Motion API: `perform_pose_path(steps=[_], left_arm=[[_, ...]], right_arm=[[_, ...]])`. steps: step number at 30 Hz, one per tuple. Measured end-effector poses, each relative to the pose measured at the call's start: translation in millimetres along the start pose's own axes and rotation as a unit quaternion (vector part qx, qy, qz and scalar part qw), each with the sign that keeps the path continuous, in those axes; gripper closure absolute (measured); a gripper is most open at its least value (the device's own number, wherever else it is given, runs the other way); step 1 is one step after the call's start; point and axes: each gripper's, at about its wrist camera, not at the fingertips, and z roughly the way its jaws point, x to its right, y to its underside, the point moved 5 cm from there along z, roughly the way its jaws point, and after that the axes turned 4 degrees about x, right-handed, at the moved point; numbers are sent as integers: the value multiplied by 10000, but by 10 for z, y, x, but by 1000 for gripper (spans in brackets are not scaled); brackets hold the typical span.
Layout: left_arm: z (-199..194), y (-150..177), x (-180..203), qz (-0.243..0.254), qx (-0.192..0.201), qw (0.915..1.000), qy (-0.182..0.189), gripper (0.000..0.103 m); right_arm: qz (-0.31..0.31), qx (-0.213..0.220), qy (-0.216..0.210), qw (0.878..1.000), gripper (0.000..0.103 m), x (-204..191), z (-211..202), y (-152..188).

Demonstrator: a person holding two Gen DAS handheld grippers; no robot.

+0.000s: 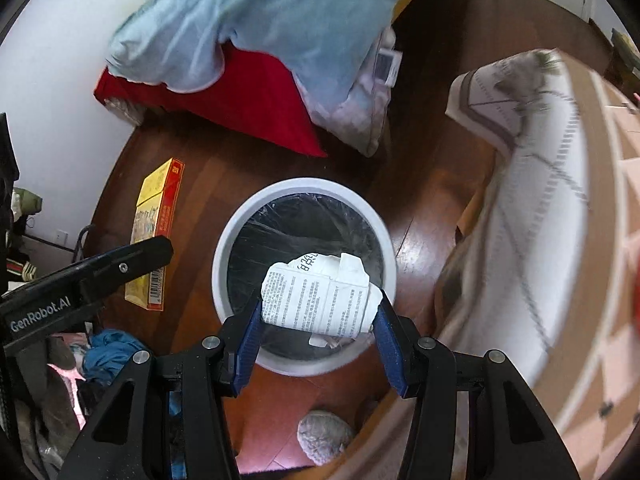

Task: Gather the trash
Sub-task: 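Carry the paper and cigarette pack over the bin and release both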

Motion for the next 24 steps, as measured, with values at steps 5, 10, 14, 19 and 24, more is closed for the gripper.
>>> perform_pose_path(steps=[5, 10, 14, 19, 24], left_arm=[[176, -41, -159, -196, -190, 9996, 106, 50], [127, -24, -395, -487, -60, 9988, 38, 3], [-8, 43, -530, -583, 84, 9979, -261, 2], [-235, 179, -606, -463, 338, 9954, -766, 2], [-433, 338, -603, -348, 510, 9924, -1065, 2]], right_arm=[[-6, -151, -67, 9999, 49, -64, 318, -85], [134, -295, -267, 9991, 20, -62, 491, -139], [218, -243, -168, 9993, 1, -25, 455, -125], [-4, -208, 132, 9997, 1, -77, 327, -38], [-324, -138, 478, 9982, 1, -164, 99, 89]])
